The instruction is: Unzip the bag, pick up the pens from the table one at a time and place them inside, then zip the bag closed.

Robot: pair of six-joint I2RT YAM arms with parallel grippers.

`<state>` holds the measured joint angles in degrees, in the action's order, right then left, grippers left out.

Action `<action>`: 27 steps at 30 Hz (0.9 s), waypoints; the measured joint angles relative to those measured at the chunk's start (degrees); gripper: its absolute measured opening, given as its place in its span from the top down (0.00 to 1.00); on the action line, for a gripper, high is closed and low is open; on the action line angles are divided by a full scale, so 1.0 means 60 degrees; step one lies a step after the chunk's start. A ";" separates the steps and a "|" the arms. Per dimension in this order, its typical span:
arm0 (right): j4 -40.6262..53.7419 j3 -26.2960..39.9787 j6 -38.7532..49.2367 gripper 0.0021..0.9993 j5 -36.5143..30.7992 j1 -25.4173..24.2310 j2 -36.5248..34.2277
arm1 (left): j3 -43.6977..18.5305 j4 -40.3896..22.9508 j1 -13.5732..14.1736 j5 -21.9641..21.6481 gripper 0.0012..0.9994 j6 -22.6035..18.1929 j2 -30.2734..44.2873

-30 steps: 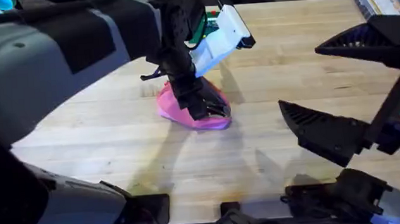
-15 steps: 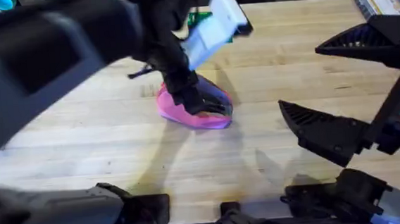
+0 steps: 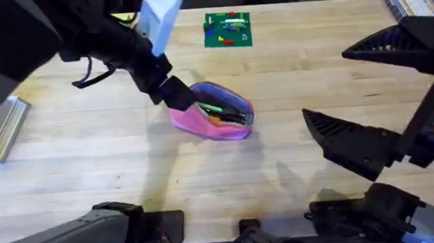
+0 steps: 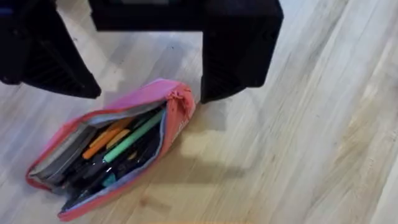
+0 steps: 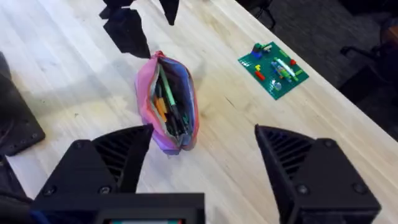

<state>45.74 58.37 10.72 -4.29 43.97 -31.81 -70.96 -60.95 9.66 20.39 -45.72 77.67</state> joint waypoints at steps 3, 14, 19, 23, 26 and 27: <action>0.0000 0.0000 0.0000 0.00 -0.0001 0.0000 0.0000 | 0.0000 0.0050 -0.0250 0.0162 0.01 -0.0071 0.0004; 0.0000 0.0000 0.0000 0.00 -0.0004 0.0000 0.0000 | 0.0000 0.0185 -0.0298 0.0137 0.01 -0.0178 0.0000; 0.0018 0.0000 0.0000 0.00 -0.0002 0.0000 0.0000 | 0.0000 -0.0337 -0.0706 0.0221 0.01 -0.0898 0.0000; 0.0491 0.0000 0.0000 0.00 -0.0003 0.0000 0.0000 | 0.0000 -0.0596 -0.1475 0.0589 0.01 -0.1848 0.0000; 0.0687 0.0000 0.0000 0.00 -0.0004 0.0000 -0.0004 | 0.0000 -0.0819 -0.2184 0.1045 0.01 -0.2786 0.0000; 0.0685 0.0000 0.0000 0.00 -0.0004 0.0000 -0.0001 | 0.0000 -0.0944 -0.2402 0.1206 0.01 -0.3130 0.0000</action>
<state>49.84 58.37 10.72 -4.32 43.97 -31.82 -70.96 -66.61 -4.76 27.62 -64.49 77.67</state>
